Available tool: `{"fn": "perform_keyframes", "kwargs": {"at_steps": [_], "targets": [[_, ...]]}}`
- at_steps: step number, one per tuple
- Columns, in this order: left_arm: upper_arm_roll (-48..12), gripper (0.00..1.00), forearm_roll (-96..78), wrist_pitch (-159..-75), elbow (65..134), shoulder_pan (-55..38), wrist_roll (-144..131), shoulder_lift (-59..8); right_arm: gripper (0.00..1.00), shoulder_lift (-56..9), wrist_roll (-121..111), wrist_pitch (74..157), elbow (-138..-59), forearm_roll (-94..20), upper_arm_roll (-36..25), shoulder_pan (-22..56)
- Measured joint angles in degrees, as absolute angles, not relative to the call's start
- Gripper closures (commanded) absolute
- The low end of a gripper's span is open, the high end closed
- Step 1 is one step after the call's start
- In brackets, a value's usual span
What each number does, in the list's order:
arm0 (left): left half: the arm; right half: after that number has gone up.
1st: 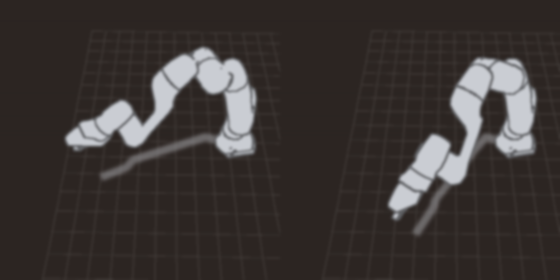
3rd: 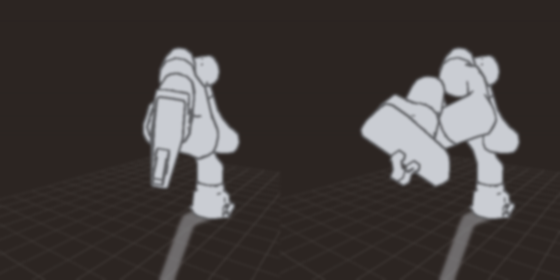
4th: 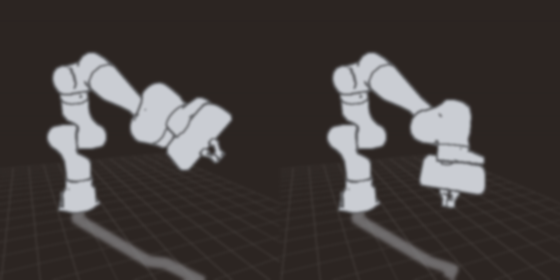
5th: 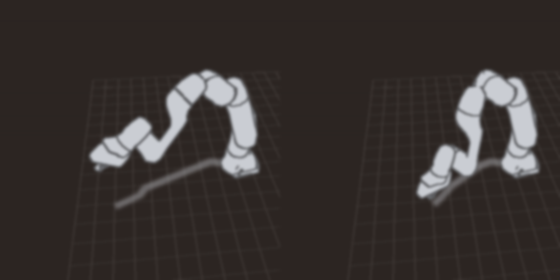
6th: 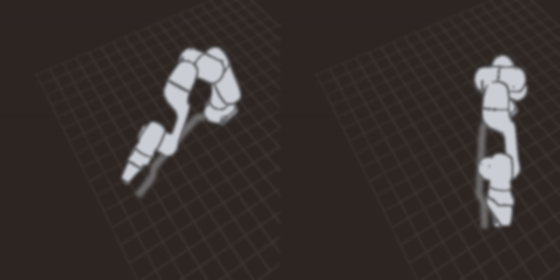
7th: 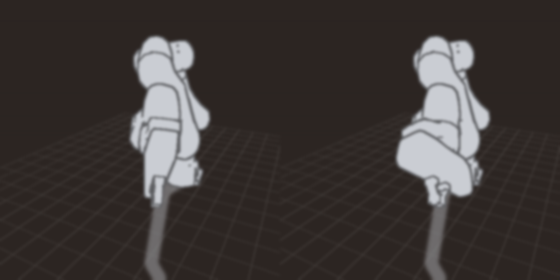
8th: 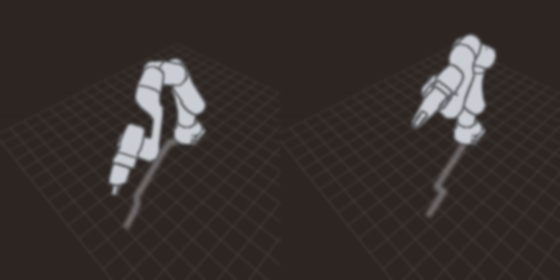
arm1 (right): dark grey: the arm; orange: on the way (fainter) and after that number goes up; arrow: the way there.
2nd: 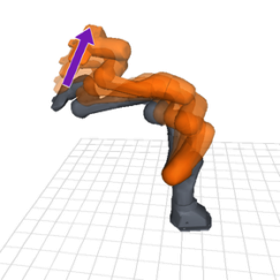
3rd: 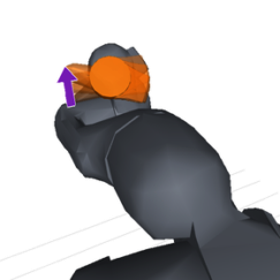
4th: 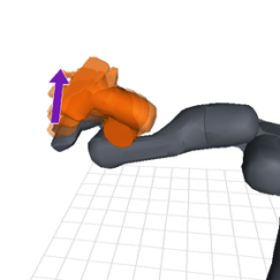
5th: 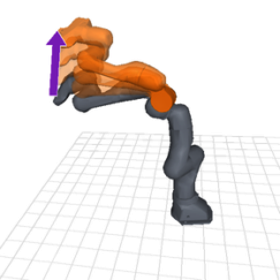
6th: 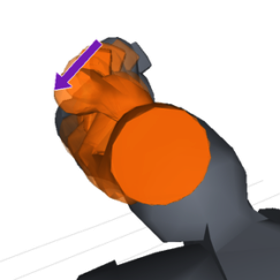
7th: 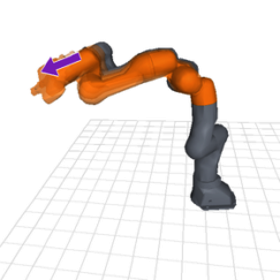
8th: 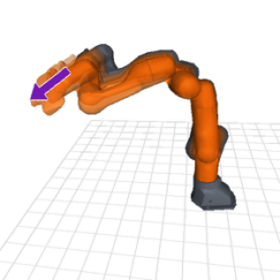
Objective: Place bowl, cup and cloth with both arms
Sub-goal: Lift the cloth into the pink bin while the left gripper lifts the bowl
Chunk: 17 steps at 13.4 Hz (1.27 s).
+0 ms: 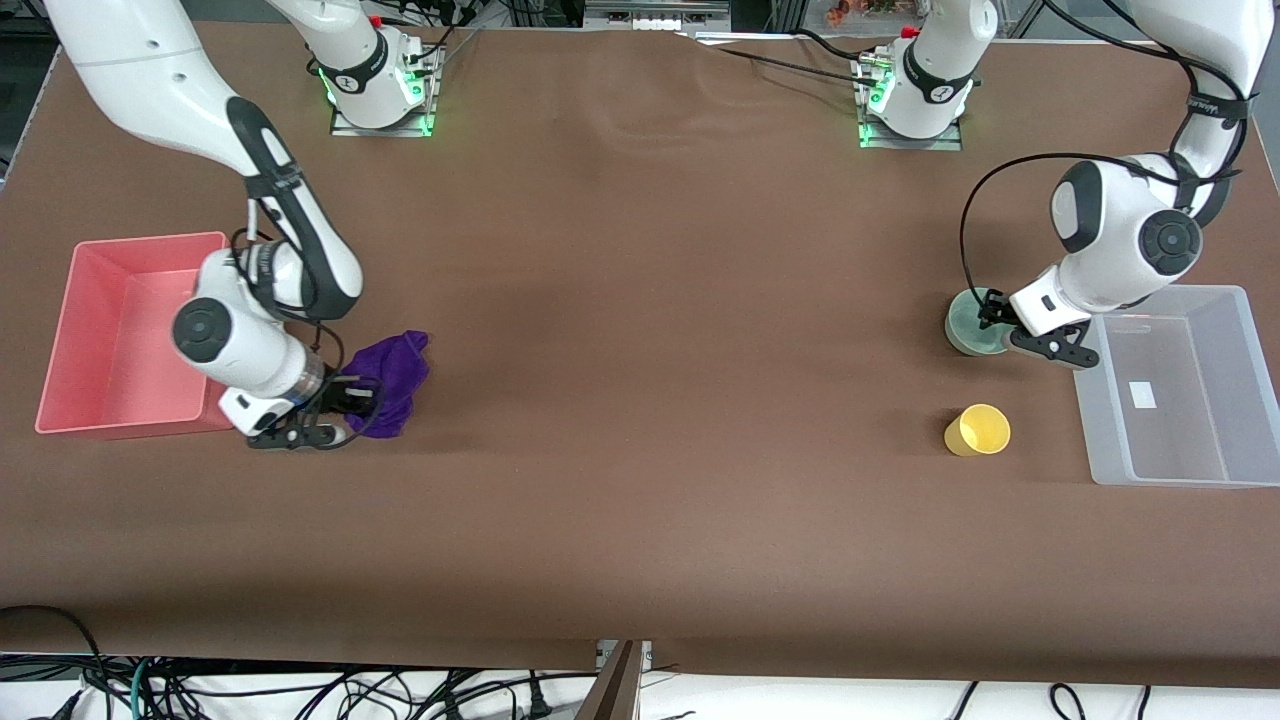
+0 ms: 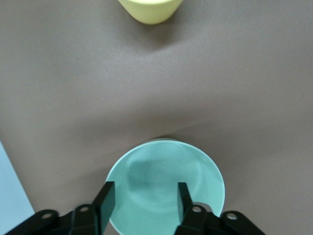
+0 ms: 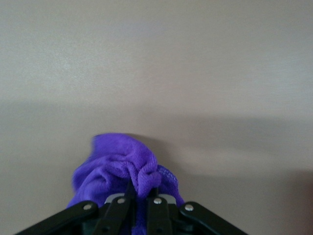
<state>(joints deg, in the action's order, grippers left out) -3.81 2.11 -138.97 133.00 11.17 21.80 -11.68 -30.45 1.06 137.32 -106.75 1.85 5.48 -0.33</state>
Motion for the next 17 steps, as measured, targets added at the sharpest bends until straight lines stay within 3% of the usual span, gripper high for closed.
{"fn": "perform_keyframes", "kwargs": {"at_steps": [5,6,7,8,9,10,13,17], "targets": [[-3.8,0.01,5.7,-139.4,132.7,11.2,22.3,-12.6,1.00,-21.2,-11.5,102.9,-92.3,2.0,2.2,-4.4],[-3.7,0.10,7.5,-140.7,132.7,11.4,22.3,-13.4,1.00,-20.3,-15.0,96.8,-89.0,2.0,0.1,-4.7],[-3.7,0.23,8.5,-141.6,132.7,12.0,22.3,-14.5,1.00,-19.8,-18.3,91.3,-86.0,2.0,-2.1,-4.9],[-3.7,0.46,8.9,-142.1,132.8,12.5,22.4,-15.6,1.00,-19.6,-21.6,87.1,-83.5,2.1,-4.6,-5.0],[-3.6,0.83,9.0,-142.5,132.8,13.1,22.7,-16.8,1.00,-19.6,-25.3,85.0,-82.0,2.6,-7.1,-5.1],[-3.6,1.00,9.0,-143.1,132.8,13.6,23.3,-17.8,1.00,-19.7,-29.2,84.4,-81.2,3.4,-9.6,-5.1],[-3.6,1.00,9.0,-144.0,132.7,14.9,25.1,-19.1,1.00,-20.0,-38.4,84.3,-80.7,4.4,-16.0,-5.3],[-4.0,1.00,9.0,-142.1,130.9,14.9,25.3,-18.8,1.00,-21.7,-39.8,85.1,-82.1,4.4,-17.7,-5.8]]}}
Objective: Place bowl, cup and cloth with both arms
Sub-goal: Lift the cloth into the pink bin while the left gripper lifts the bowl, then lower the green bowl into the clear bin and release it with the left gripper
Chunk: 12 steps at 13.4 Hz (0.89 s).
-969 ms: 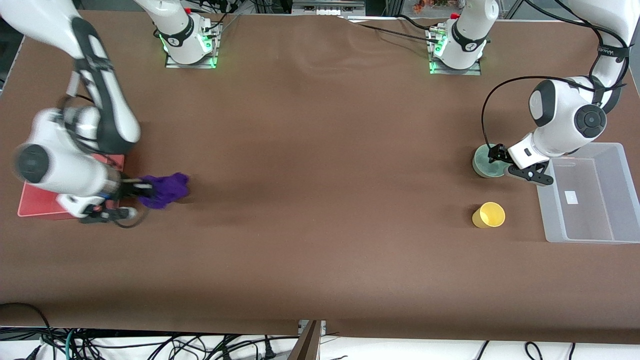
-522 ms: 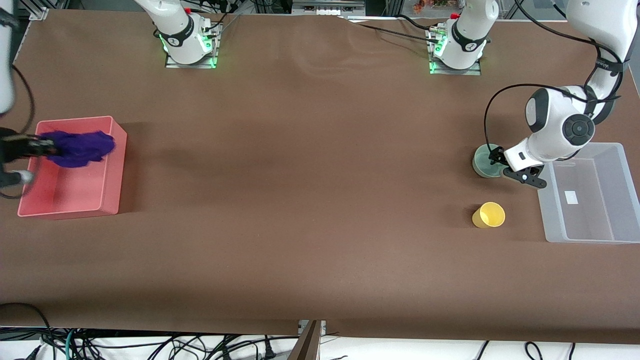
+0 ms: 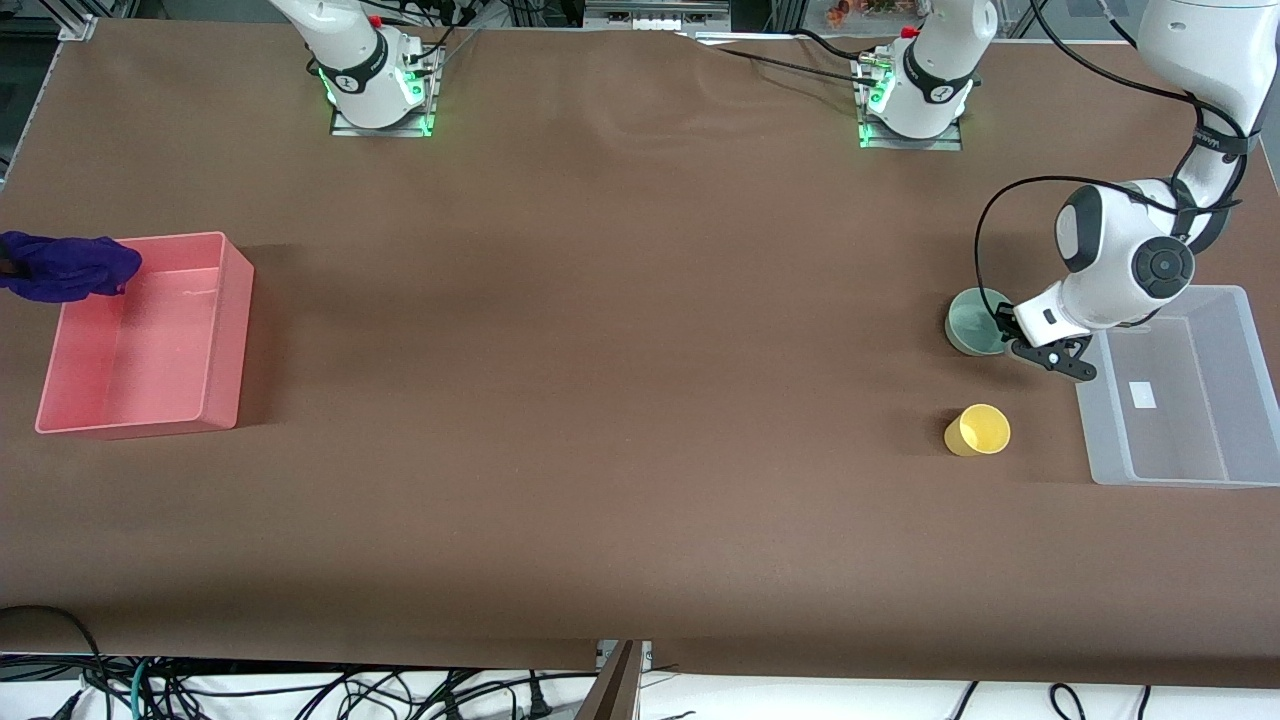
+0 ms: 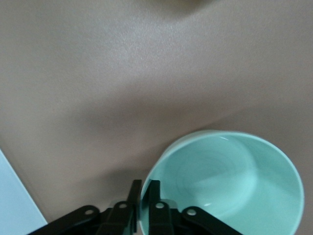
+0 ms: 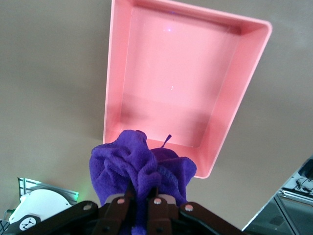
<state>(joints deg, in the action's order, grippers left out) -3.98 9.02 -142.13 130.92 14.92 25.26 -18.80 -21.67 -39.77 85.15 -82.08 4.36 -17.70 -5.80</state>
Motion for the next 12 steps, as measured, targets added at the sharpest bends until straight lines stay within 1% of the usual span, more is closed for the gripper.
{"fn": "perform_keyframes", "kwargs": {"at_steps": [2,4,6,7,9,11,12], "targets": [[-4.5,1.00,8.9,-133.9,127.3,14.9,25.3,-17.4,1.00,-22.8,-38.7,87.1,-84.5,4.2,-17.8,-5.9],[-4.5,1.00,8.8,-123.4,120.5,14.9,25.5,-16.1,1.00,-23.3,-37.2,87.7,-86.6,4.1,-17.8,-5.9],[-4.3,1.00,8.8,-115.8,112.9,16.0,29.3,-15.6,1.00,-23.3,-37.0,88.3,-88.3,4.2,-17.9,-6.0],[-4.2,1.00,8.8,-114.0,109.8,17.8,32.6,-15.7,1.00,-23.3,-37.0,89.2,-89.4,4.2,-18.0,-6.1],[-3.9,1.00,8.8,-113.4,105.4,23.7,39.8,-17.5,1.00,-23.4,-37.0,91.7,-91.8,4.2,-18.1,-6.5],[-3.8,1.00,8.8,-113.7,99.5,29.7,46.9,-23.0,1.00,-23.7,-37.0,94.3,-93.4,4.2,-18.3,-6.7],[-3.8,1.00,8.8,-113.7,95.9,31.9,49.5,-26.8,0.86,-24.0,-37.0,95.4,-93.8,4.2,-18.3,-6.7]]}}
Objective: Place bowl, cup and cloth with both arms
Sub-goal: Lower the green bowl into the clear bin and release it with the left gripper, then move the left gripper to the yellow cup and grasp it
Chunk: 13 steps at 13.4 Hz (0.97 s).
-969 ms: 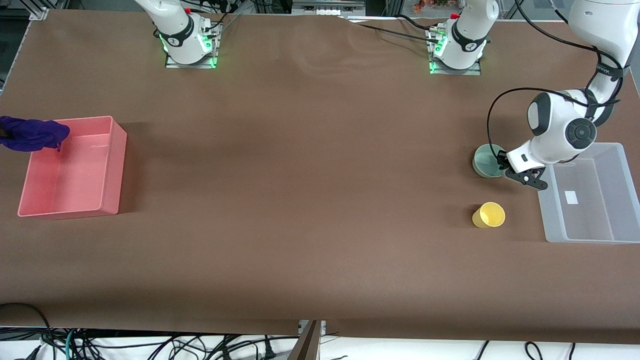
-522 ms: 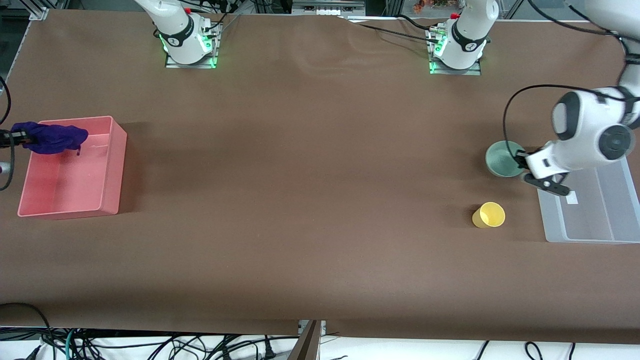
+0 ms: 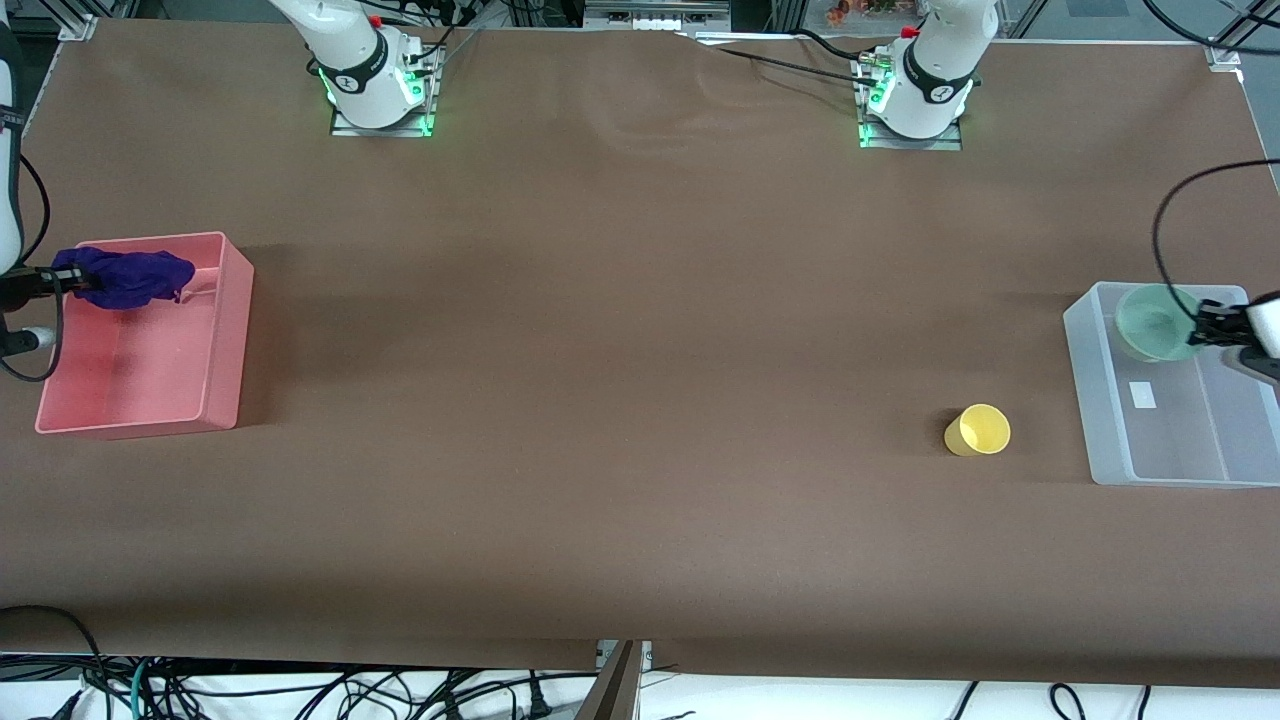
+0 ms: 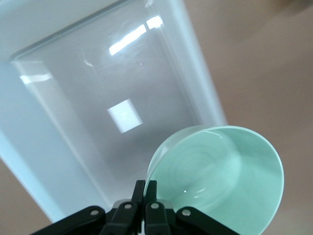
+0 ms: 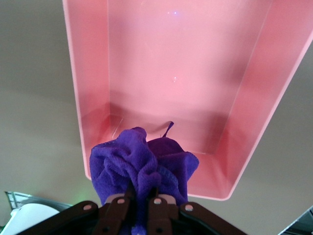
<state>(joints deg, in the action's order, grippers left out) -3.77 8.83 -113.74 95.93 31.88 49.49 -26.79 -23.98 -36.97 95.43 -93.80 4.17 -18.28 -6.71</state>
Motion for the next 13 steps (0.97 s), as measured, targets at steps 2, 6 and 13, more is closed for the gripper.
{"fn": "perform_keyframes", "kwargs": {"at_steps": [2,6,13], "targets": [[-3.9,1.00,8.7,-114.5,90.6,34.4,51.8,-34.8,0.00,-24.7,-36.9,97.0,-93.9,4.2,-18.3,-6.8],[-4.4,0.00,8.1,-120.6,87.8,35.1,52.4,-43.4,0.00,-24.4,-36.3,98.5,-92.9,4.1,-18.7,-7.0],[-12.3,0.00,7.6,-101.4,78.6,31.1,46.0,-34.3,0.00,-12.9,-35.5,92.8,-88.3,3.7,-5.5,-6.4]]}}
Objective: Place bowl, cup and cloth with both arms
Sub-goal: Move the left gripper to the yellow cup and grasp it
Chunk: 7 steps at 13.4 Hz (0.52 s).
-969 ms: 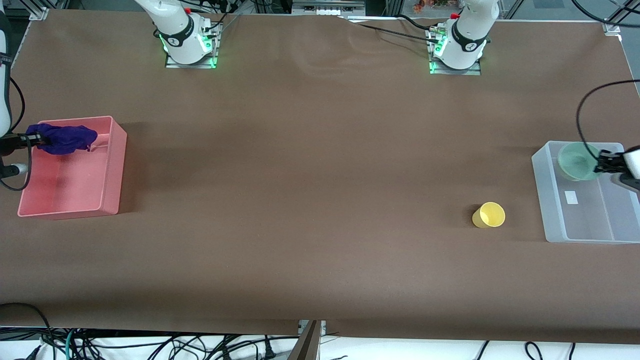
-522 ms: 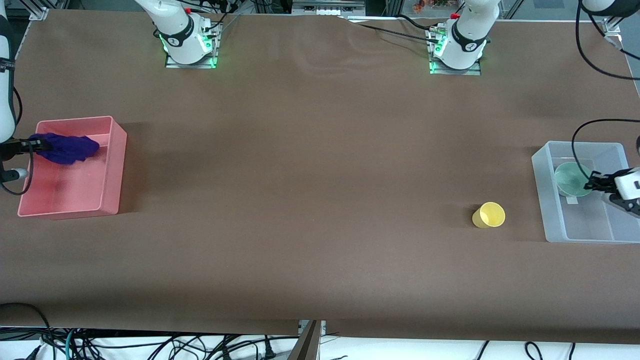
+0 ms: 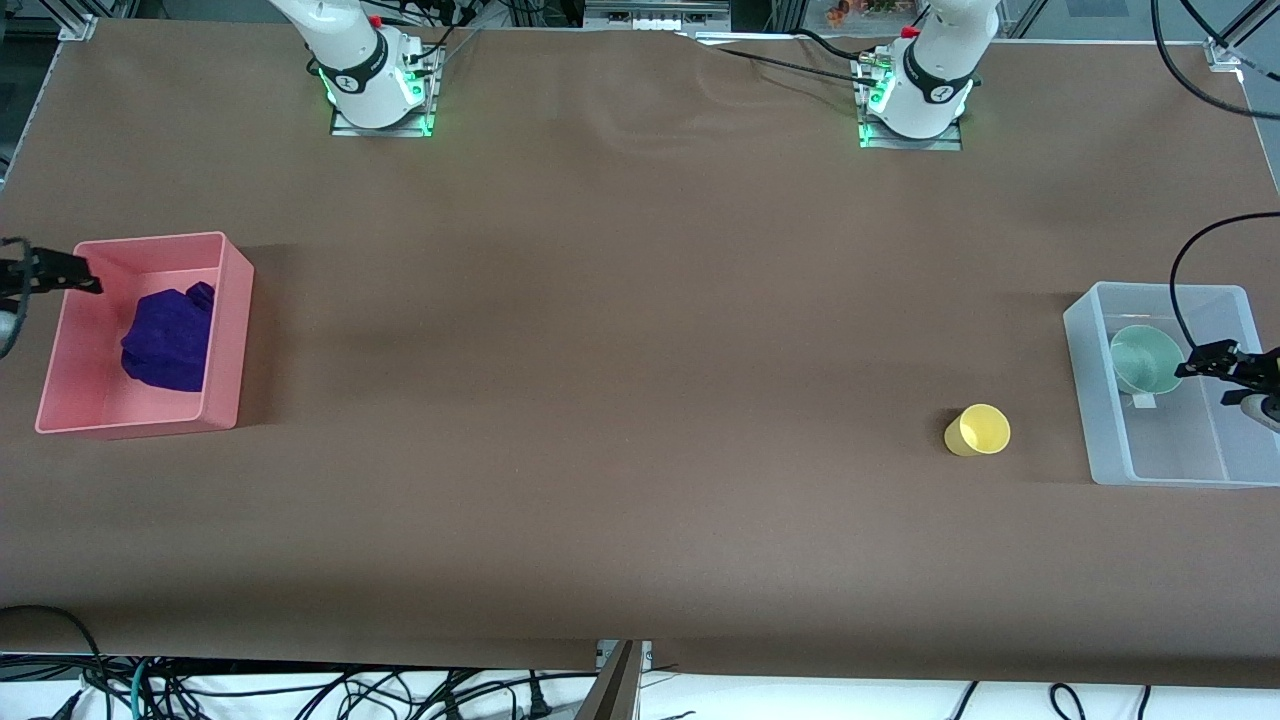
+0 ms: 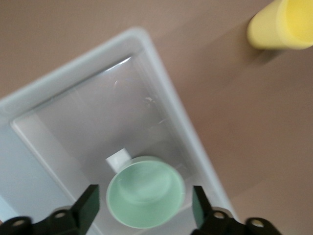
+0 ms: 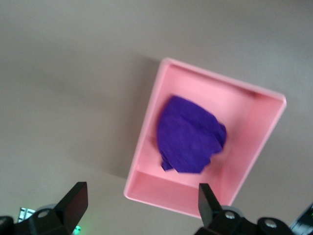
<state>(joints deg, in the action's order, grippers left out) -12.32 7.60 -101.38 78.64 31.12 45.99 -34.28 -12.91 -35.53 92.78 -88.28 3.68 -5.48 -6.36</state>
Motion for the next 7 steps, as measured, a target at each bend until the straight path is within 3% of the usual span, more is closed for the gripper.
{"fn": "perform_keyframes", "kwargs": {"at_steps": [4,7], "targets": [[-12.8,0.09,6.9,-100.5,78.1,18.4,23.1,-35.6,0.00,-7.7,-34.9,95.6,-87.0,3.7,-2.6,-5.7],[-12.7,0.28,6.4,-107.5,79.4,11.8,10.5,-40.3,0.00,-6.1,-35.0,96.5,-87.0,3.7,-2.5,-5.8]]}}
